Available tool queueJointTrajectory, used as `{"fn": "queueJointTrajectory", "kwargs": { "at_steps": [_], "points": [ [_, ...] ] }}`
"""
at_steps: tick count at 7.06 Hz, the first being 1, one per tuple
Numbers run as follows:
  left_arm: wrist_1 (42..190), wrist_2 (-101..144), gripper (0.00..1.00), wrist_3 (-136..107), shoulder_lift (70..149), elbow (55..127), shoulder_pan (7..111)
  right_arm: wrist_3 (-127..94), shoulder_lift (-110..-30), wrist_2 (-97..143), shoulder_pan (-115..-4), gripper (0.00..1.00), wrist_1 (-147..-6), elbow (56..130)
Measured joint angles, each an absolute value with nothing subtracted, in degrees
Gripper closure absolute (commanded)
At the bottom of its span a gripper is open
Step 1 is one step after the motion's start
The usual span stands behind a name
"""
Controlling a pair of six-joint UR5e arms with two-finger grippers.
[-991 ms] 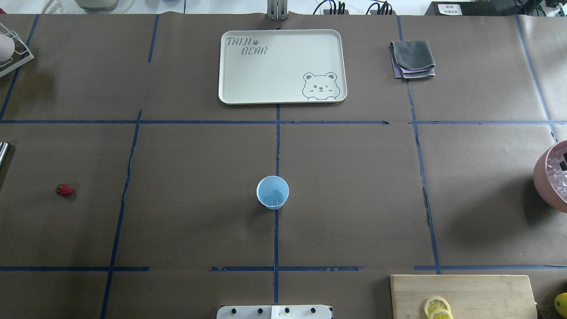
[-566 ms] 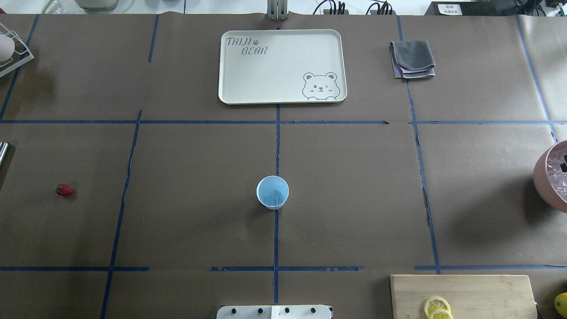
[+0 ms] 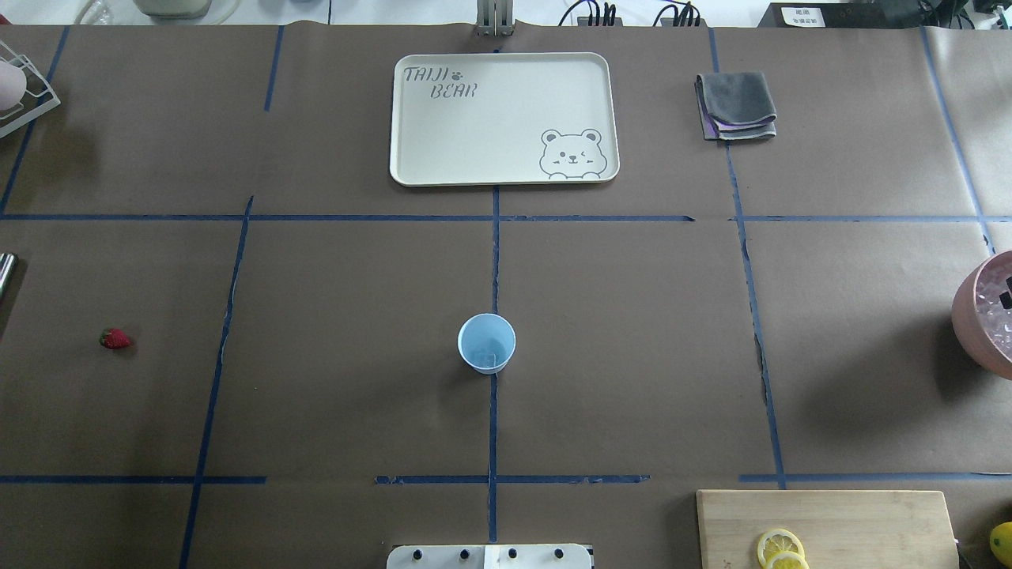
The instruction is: Mash ice and strawberries in cup
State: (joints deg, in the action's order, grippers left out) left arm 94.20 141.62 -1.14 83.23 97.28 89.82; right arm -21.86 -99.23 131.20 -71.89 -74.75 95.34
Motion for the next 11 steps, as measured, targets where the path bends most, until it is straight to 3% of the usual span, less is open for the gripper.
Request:
{"fn": "queueJointTrajectory", "kwargs": {
  "at_steps": [4,5,7,8,11],
  "points": [
    [95.7,141.6,0.00,-1.3,83.2,97.3,89.9,-21.3,-99.1,131.2,-71.9,0.30,-74.7,94.9],
    [95.7,141.6,0.00,-1.3,83.2,97.5,89.9,-21.2,-99.1,131.2,-71.9,0.37,-74.7,94.8],
    [95.7,141.6,0.00,-1.3,83.2,97.8,89.9,-21.2,-99.1,131.2,-71.9,0.87,-74.7,94.7],
    [95.7,141.6,0.00,-1.3,83.1,97.8,89.9,-21.2,-99.0,131.2,-71.9,1.00,-74.7,94.8],
    [95.7,141.7,0.00,-1.3,83.1,98.0,89.9,-21.2,-99.2,131.6,-72.0,1.00,-74.8,97.0]
  ]
}}
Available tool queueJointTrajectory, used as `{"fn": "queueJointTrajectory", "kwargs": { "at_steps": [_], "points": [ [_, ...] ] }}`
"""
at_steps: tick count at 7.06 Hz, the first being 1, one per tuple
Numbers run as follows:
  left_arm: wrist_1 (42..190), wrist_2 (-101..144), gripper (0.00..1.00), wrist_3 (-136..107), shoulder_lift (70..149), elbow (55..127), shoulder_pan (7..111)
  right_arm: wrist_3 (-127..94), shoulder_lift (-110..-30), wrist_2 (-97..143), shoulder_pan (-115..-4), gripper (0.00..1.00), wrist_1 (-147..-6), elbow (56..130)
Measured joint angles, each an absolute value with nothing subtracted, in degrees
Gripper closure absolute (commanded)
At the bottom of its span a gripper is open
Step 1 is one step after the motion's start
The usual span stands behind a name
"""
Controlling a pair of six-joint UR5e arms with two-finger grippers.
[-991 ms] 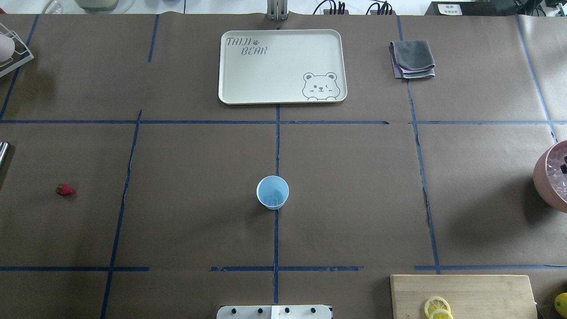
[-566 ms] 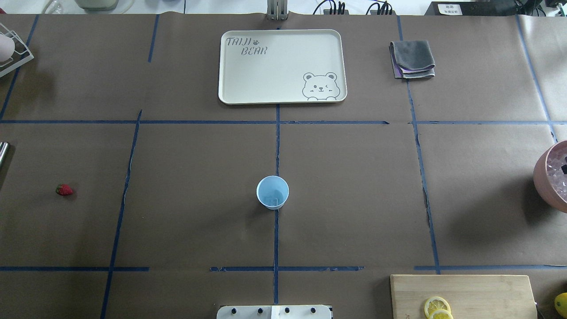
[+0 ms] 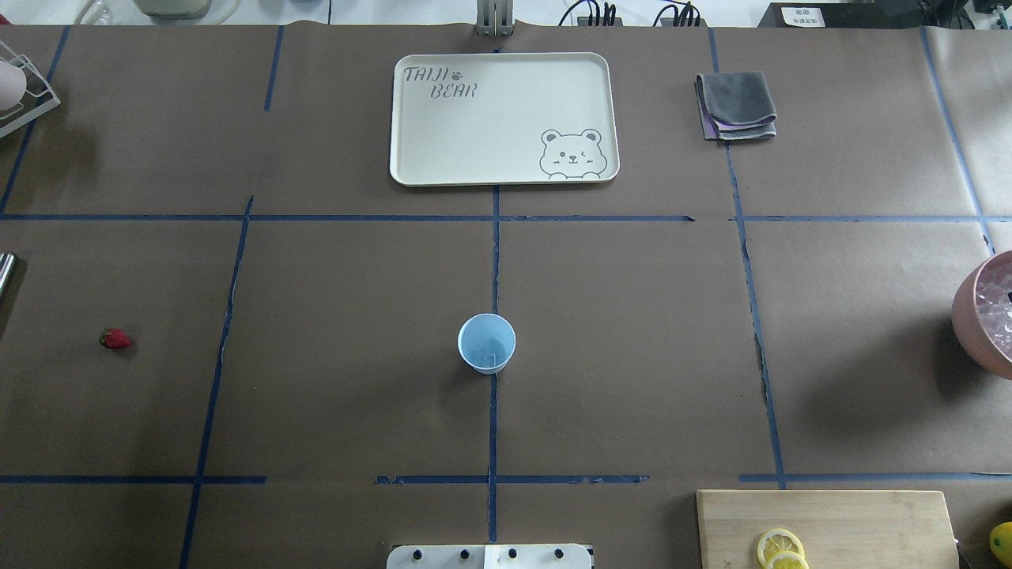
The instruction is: Mash ice and strawberries in cup
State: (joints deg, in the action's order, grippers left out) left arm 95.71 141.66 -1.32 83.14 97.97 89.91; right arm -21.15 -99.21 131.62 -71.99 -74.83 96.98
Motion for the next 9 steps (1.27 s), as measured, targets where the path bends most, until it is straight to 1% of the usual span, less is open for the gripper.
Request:
{"fn": "queueJointTrajectory", "kwargs": {
  "at_steps": [1,3,4,6,7,9],
  "points": [
    [95.7,141.7,0.00,-1.3,83.1,98.0,89.9,-21.2,-100.2,132.1,-72.2,1.00,-75.2,100.4],
    [95.7,141.6,0.00,-1.3,83.1,97.9,89.9,-21.2,-101.7,132.4,-73.0,1.00,-80.0,111.3],
    [95.7,141.6,0.00,-1.3,83.1,97.9,89.9,-21.5,-98.7,132.4,-72.7,1.00,-84.6,115.3],
    [95.7,141.6,0.00,-1.2,83.1,97.4,89.9,-24.8,-84.1,131.3,-66.8,1.00,-96.0,117.7],
    [95.7,141.6,0.00,-1.2,83.1,97.1,89.9,-28.2,-77.4,129.1,-61.5,1.00,-100.0,117.6],
    [95.7,141.6,0.00,-1.2,83.1,96.9,89.8,-40.4,-65.9,123.7,-49.9,1.00,-103.6,115.1]
  ]
}}
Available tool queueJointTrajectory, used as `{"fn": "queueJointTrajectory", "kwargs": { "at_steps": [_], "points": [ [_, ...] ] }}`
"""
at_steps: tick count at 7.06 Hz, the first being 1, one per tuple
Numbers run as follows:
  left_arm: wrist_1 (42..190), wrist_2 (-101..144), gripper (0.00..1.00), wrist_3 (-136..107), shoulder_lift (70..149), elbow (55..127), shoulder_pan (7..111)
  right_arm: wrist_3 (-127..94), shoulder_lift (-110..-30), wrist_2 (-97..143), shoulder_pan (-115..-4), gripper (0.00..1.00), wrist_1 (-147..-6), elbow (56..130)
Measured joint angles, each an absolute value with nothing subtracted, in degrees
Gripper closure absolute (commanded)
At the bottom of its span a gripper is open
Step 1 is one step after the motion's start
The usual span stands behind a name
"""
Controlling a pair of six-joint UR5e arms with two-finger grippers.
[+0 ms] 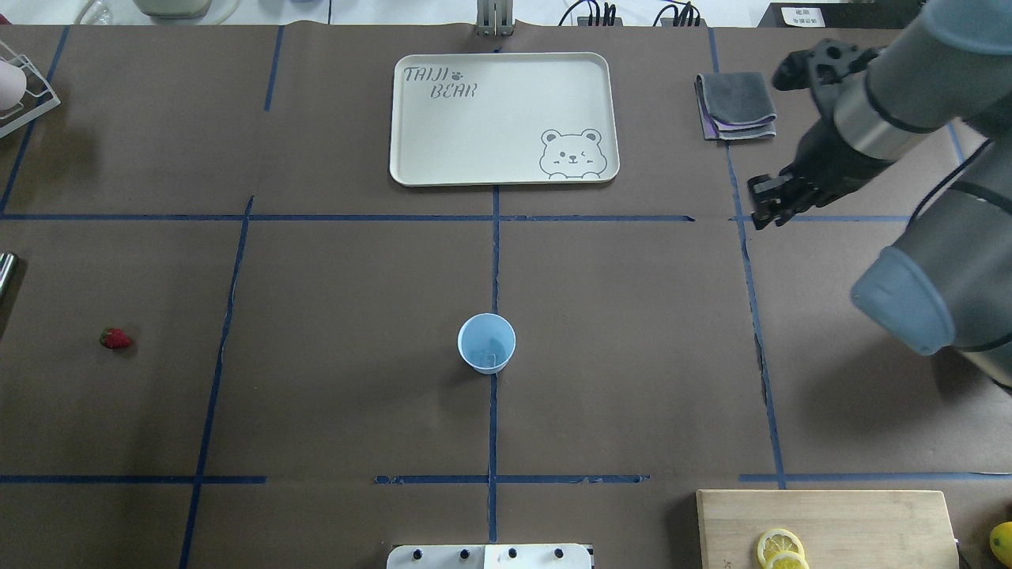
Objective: Mash ice and strawberries in cup
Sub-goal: 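Carry the ice cube with the right gripper over the blue cup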
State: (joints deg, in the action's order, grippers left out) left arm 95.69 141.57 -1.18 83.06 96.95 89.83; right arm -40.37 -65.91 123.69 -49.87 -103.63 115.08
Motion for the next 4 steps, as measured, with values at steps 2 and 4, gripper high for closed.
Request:
{"fn": "queueJointTrajectory", "kwargs": {
  "at_steps": [2,4],
  "points": [
    [95.6,141.5,0.00,-1.2,83.1,96.8,89.8,-53.5,-57.8,116.4,-38.8,1.00,-104.1,112.2],
    [95.6,141.4,0.00,-1.1,83.1,96.7,89.8,-63.0,-49.0,110.3,-30.7,0.99,-104.1,105.4]
  ]
}}
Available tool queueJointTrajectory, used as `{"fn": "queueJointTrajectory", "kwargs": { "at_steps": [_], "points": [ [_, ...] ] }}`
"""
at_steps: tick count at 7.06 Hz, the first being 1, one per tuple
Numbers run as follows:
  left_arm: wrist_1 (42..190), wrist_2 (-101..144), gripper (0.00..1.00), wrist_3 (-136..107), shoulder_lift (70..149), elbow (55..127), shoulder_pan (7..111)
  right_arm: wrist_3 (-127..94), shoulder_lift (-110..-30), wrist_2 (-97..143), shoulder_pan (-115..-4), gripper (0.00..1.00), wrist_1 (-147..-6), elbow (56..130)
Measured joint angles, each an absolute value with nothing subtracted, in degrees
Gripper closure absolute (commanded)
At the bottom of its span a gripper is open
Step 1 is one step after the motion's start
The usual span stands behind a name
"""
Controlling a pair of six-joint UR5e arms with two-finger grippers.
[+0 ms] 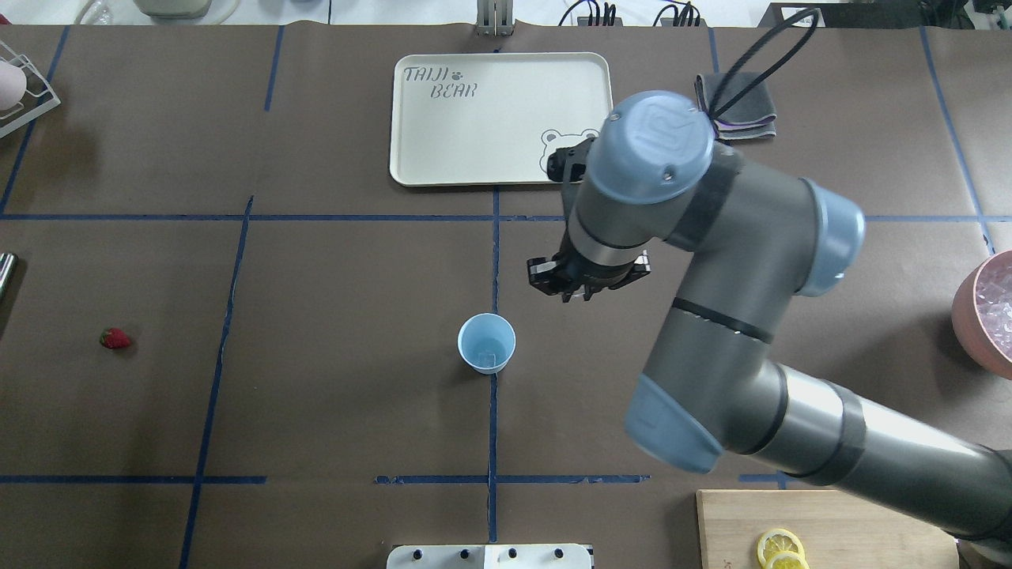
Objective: Mash ice and strawberries in cup
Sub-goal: 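Carry the ice cube with the right gripper over the blue cup, then open the right gripper to drop the ice cube into the cup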
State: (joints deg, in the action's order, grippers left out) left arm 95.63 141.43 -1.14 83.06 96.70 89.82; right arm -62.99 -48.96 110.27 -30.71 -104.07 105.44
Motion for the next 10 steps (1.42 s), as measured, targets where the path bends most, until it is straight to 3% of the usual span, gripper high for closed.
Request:
{"fn": "queueJointTrajectory", "kwargs": {
  "at_steps": [4,6,7,8,10],
  "points": [
    [95.6,141.3,0.00,-1.1,83.1,96.7,89.8,-67.2,-41.9,105.5,-24.4,0.98,-103.6,97.5],
    [95.6,141.3,0.00,-1.2,83.1,96.7,89.8,-67.2,-41.2,105.3,-24.0,0.91,-103.5,96.5],
    [95.6,141.3,0.00,-1.2,83.1,96.7,89.8,-67.2,-41.1,105.3,-23.9,0.57,-103.5,96.4],
    [95.6,141.3,0.00,-1.2,83.1,96.7,89.8,-67.3,-41.0,105.3,-23.9,0.01,-103.5,96.5],
    [95.6,141.3,0.00,-1.2,83.1,96.7,89.8,-70.2,-41.0,105.3,-23.9,0.00,-103.4,96.8]
  ]
}}
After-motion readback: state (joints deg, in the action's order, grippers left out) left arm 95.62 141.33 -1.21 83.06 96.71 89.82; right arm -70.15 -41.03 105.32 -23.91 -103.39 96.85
